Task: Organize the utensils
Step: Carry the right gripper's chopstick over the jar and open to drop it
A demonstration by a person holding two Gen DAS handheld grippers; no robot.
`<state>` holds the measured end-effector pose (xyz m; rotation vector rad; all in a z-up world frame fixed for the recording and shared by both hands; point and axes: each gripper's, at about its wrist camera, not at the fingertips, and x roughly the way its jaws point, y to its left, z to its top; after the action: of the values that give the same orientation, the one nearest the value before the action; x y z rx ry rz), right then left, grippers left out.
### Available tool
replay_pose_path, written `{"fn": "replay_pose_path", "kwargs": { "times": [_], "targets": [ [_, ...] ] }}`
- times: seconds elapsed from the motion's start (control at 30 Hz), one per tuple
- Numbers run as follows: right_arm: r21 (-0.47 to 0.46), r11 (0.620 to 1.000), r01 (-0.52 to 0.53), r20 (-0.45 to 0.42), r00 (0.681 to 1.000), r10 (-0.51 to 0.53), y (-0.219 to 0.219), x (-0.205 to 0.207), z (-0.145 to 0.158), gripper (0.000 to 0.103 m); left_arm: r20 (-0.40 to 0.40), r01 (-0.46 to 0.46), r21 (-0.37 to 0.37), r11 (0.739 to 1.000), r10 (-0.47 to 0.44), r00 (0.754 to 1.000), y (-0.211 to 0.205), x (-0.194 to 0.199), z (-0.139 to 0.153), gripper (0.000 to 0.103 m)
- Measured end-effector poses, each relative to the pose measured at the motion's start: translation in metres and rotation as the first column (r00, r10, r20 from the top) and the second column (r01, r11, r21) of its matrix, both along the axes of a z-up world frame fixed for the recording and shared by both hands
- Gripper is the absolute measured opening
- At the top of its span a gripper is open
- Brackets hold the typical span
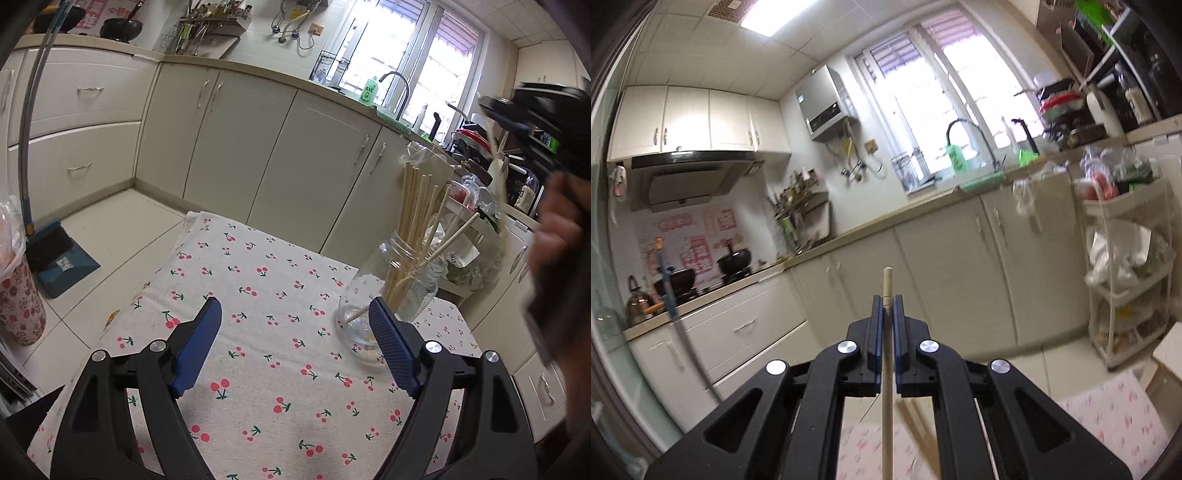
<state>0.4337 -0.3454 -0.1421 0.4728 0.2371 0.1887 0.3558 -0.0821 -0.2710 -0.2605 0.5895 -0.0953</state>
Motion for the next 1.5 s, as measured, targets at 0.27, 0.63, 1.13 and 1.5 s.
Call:
{"fn": "replay_pose_path", "kwargs": {
  "times": [0.27,0.63,1.13,1.5],
  "targets": [
    [-0.056,0.989,0.139,0.018,0.990,-0.138,-0.001,0.027,-0.027,0.006,-0.034,0.005,-0.024,1.000,-0.006,0.999,0.000,0.005,-0.005,0.078],
    [-0.127,0.977,0.169,0.031,0.986,-0.166,0.009,0.027,-0.054,0.006,-0.050,0.021,-0.025,0.999,-0.023,0.998,-0.005,0.008,-0.007,0.078],
    [-0.233,0.965,0.119,-0.001,0.992,-0.123,0.029,-0.013,-0.073,0.006,-0.055,0.013,-0.020,1.000,-0.014,0.998,-0.005,0.008,-0.008,0.081],
    [-0.272,0.961,0.047,-0.107,0.991,-0.078,0.024,-0.059,-0.067,0.027,-0.070,-0.009,-0.006,1.000,0.009,0.998,-0.006,0.009,-0.009,0.089]
  ]
}}
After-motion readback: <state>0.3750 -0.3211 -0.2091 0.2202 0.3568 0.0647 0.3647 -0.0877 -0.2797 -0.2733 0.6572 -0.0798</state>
